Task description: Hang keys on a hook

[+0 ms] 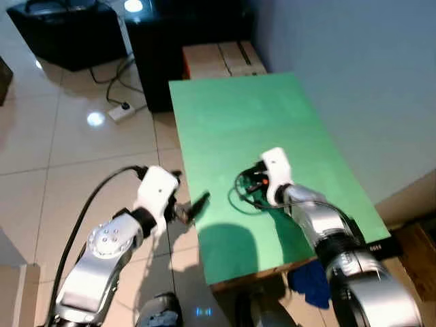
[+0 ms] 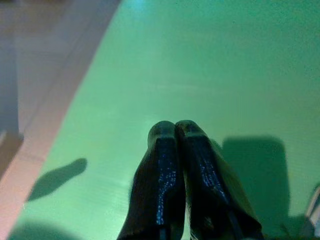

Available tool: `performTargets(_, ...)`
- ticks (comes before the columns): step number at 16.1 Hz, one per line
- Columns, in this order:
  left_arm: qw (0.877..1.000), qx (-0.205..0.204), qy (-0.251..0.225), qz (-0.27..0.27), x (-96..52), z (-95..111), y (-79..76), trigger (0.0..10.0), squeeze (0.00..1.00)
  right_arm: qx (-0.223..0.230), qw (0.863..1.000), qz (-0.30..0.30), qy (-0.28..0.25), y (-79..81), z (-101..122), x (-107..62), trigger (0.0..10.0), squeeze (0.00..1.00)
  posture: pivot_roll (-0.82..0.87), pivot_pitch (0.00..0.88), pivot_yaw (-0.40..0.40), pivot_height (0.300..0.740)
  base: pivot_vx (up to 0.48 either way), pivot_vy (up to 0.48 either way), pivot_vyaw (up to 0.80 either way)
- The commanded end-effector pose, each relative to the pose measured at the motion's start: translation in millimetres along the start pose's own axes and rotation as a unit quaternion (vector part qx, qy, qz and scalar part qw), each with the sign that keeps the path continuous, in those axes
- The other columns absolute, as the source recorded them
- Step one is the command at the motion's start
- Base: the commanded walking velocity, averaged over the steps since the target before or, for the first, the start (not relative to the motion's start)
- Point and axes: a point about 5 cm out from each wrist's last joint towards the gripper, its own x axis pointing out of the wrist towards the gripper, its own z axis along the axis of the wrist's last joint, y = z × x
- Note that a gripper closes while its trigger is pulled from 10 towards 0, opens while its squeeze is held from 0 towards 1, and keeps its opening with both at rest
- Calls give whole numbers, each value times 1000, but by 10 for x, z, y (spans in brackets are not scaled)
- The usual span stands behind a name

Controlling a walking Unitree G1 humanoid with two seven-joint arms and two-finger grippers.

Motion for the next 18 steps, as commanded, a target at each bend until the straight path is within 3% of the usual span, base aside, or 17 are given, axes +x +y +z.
performTargets(1,1000,-2,-7,30,3,-20,34,10000,0,-2,999,-25,-44,-41,80,-75,0,0,-103,37,-46,740,0,0,0)
performTargets(3,995,-18,-46,82,23,46,89,10000,0,-39,991,-41,-119,-18,223,-229,0,0,-114,1,-28,740,0,0,0)
performTargets(4,990,-27,-75,115,31,124,141,10000,0,-86,981,-69,-158,-23,328,-347,0,0,-121,0,-16,740,0,0,0)
performTargets(7,984,-20,-114,138,40,225,185,10000,0,-139,959,-127,-212,-15,479,-555,0,0,-121,0,-1,740,0,0,0)
performTargets(10,978,-17,-133,160,29,262,207,10000,0,-129,946,-166,-248,59,441,-706,0,0,-114,0,-2,740,0,0,0)
performTargets(13,976,-19,-140,167,32,259,207,10000,0,-127,935,-208,-259,20,419,-821,0,0,-104,0,-18,740,0,0,0)
performTargets(14,975,-20,-139,170,29,248,201,10000,0,-131,931,-219,-259,-5,418,-854,3765,0,-98,0,-28,740,0,0,0)
performTargets(15,975,-21,-138,172,26,241,198,10000,0,-133,931,-224,-257,-18,412,-866,10000,0,-97,0,-29,740,0,0,0)
performTargets(16,975,-22,-136,175,19,231,190,10000,0,-120,933,-229,-251,-49,406,-883,10000,0,-100,0,-31,740,0,0,0)
performTargets(18,975,-24,-133,178,42,220,184,10000,0,-141,936,-212,-245,-46,423,-895,10000,0,-115,0,-30,740,0,0,0)
